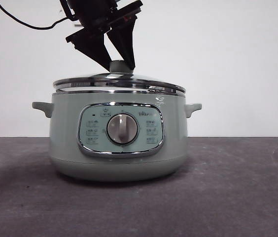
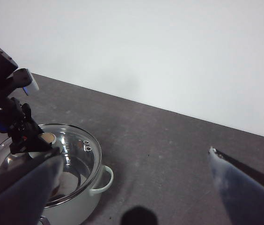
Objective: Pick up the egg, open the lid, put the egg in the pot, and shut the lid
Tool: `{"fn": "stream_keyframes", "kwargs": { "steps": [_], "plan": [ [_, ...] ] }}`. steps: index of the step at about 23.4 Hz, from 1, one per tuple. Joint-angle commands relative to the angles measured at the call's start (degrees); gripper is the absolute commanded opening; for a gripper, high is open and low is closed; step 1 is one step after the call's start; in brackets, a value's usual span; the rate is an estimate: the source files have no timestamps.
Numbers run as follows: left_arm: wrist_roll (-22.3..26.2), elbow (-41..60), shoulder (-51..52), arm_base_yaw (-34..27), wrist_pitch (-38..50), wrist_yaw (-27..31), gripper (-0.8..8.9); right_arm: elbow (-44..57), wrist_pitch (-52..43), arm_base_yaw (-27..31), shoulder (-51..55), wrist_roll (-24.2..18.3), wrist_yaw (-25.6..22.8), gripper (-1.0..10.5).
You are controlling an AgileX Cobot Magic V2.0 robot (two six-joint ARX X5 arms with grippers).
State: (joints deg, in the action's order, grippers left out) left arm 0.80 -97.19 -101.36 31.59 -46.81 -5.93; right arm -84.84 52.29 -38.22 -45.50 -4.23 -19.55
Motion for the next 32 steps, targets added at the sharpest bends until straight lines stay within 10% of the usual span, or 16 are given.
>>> {"fn": "stream_keyframes", "kwargs": {
  "steps": [1,7,12,22,32],
  "plan": [
    [-0.8,-0.7,-0.2,0.2,1.2,-0.1,-0.08,0.2,-0.3,0.0,0.1,0.7,0.1,6.0],
    [-0.8,-0.7,-0.2,0.2,-0.4,-0.1,0.57,0.2,0.3,-0.1,0.1,0.7,0.1,6.0],
    [-0.9,-0.7,-0.2,0.2,-1.0,-0.1,4.98,0.2,0.6,-0.1,0.1,0.8,0.1,6.0],
    [-0.9,-0.7,0.2,0.2,-1.1,-0.1,4.99,0.2,3.4,-0.1,0.1,1.4,0.4,6.0],
    [-0.8,-0.8,8.5,0.2,-8.4,-0.3,4.99,0.2,9.3,-0.1,-0.6,3.2,12.1,5.9]
  ]
}}
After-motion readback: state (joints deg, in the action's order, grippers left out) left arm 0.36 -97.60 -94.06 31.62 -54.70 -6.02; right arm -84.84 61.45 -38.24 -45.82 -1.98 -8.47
